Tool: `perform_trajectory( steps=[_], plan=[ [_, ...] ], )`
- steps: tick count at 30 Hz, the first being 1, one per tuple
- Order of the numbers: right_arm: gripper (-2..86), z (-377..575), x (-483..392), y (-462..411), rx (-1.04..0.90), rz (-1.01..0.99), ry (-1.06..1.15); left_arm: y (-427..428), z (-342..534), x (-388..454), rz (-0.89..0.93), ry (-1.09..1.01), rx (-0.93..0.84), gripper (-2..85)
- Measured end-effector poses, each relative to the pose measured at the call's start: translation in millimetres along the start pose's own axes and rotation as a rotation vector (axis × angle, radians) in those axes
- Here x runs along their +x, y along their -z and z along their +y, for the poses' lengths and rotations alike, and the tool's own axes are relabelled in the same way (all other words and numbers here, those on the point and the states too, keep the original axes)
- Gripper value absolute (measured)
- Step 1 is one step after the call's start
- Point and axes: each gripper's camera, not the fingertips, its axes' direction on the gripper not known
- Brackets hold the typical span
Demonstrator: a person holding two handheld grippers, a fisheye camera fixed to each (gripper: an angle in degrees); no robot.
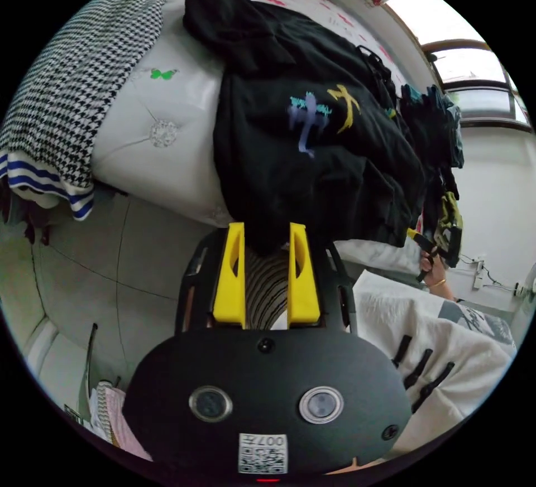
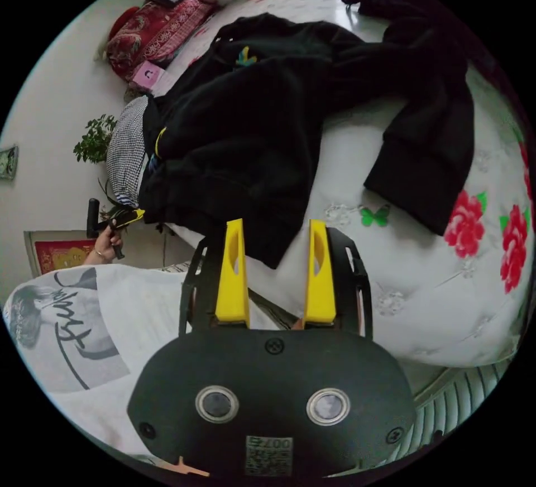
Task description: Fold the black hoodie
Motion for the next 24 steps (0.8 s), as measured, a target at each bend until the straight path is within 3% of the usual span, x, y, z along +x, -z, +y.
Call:
perform_trajectory(
  steps=[3, 5, 9, 13, 16, 18, 20, 22, 24],
  plan=[
    [7.6, -10.8, -19.9, -8.6, 0.000, 0.103, 0.019, -11.5, -22.7, 3.6, -0.122, -0.008, -0.087, 3.5],
    [5.7, -20.1, -27.5, -11.2, -0.094, 0.072, 0.065, -10.0, -33.9, 2.1, -0.094, -0.054, -0.139, 0.7],
    [3.0, -0.8, -32.6, 51.9, 0.012, -0.169, 0.071, 53.9, -23.7, -7.9, 0.243, -0.125, 0.007, -0.5],
    [1.7, 22.2, -21.2, 94.4, 0.040, -0.360, -0.033, 92.8, -14.1, -26.9, 0.423, -0.108, 0.117, -0.7],
    [1.0, -8.8, -9.5, 74.9, -0.007, -0.456, -0.155, 79.1, -53.5, -55.5, 0.557, -0.003, 0.134, -0.8],
    [0.7, -57.2, -11.0, 69.2, -0.005, -0.474, -0.199, 74.3, -128.0, -53.3, 0.623, 0.041, 0.148, -0.9],
    [0.4, -124.0, -27.0, 88.2, 0.080, -0.498, -0.212, 104.8, -202.1, -20.7, 0.651, -0.010, 0.227, -0.9],
    [0.3, -219.6, -86.0, 173.4, 0.302, -0.538, -0.125, 175.1, -270.9, 29.9, 0.688, -0.085, 0.362, -0.9],
    [0.2, -262.4, -165.5, 274.7, 0.501, -0.459, 0.071, 310.4, -314.2, 116.4, 0.674, -0.292, 0.599, -0.9]
  ],
)
